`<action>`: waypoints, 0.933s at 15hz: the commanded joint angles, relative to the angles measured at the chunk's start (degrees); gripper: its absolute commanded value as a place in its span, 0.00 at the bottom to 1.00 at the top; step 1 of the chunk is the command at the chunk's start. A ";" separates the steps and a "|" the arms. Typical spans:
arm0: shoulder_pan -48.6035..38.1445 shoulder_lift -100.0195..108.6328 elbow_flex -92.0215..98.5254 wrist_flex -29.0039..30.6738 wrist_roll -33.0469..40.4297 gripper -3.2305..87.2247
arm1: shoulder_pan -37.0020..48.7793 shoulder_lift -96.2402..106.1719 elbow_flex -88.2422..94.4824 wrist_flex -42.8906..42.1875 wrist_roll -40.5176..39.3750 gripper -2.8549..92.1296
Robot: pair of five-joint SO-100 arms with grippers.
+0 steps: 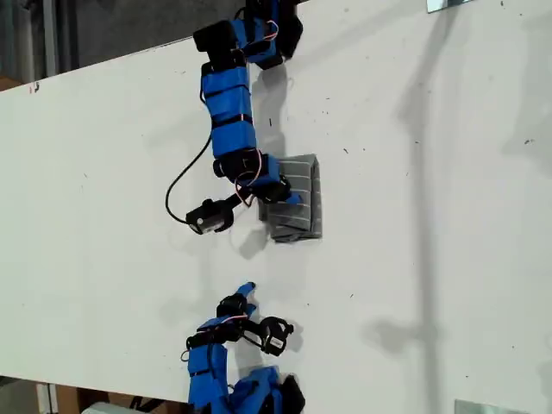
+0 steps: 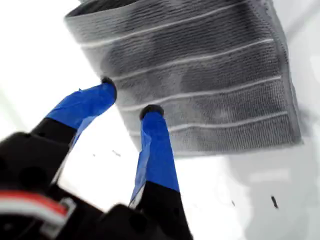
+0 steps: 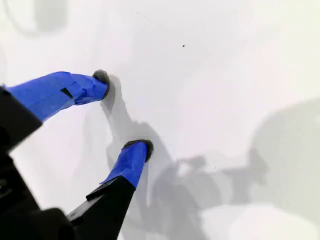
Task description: Grasp corners of a square towel and fold twice.
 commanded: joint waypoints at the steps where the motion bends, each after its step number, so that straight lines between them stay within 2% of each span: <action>1: 0.44 1.76 0.00 -0.26 -0.62 0.28 | 6.06 23.99 16.17 -2.29 1.93 0.19; 3: 0.44 2.20 0.35 -0.44 -0.62 0.28 | 10.63 45.18 40.69 -8.53 5.36 0.20; 7: 0.88 6.33 3.34 -2.11 -0.70 0.28 | 6.59 78.84 77.96 -20.65 16.79 0.20; 9: 0.35 25.75 17.75 -7.47 -2.64 0.31 | 2.46 100.02 89.65 -18.63 21.62 0.20; 10: 0.70 34.89 22.68 -6.86 -4.57 0.33 | 2.11 107.23 92.64 -15.12 23.20 0.20; 12: 4.92 44.91 27.33 -4.57 -8.35 0.31 | 1.93 120.06 95.80 -8.79 24.08 0.20; 13: 7.29 51.77 29.00 -1.85 -8.96 0.30 | 2.46 119.79 95.27 -6.77 25.05 0.20; 14: 9.40 64.78 31.03 4.66 -10.11 0.29 | 2.20 119.79 96.24 -7.82 25.14 0.20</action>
